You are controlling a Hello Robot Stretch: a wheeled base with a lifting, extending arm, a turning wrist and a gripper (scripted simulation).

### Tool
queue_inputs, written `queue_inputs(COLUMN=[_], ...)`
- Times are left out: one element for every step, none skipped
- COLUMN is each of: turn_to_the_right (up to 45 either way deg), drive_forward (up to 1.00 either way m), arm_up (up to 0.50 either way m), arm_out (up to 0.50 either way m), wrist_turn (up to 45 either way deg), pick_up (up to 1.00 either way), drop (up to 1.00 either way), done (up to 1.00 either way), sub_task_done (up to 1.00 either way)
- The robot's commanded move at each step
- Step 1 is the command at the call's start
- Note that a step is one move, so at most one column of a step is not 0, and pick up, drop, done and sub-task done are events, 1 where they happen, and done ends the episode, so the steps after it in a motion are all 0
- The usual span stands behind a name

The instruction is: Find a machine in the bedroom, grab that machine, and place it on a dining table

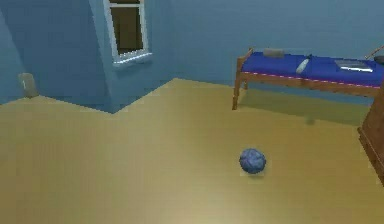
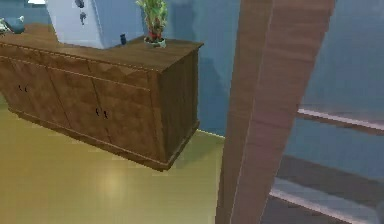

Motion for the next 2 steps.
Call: queue_inputs(turn_to_the_right=[0.0, 0.0], drive_forward=[1.0, 0.55], arm_up=[0.0, 0.0], arm_out=[0.0, 0.0], wrist_turn=[0.0, 0.0], pick_up=[0.0, 0.0], drop=[0.0, 0.0], done=[0.0, 0.0], sub_task_done=[0.0, 0.0])
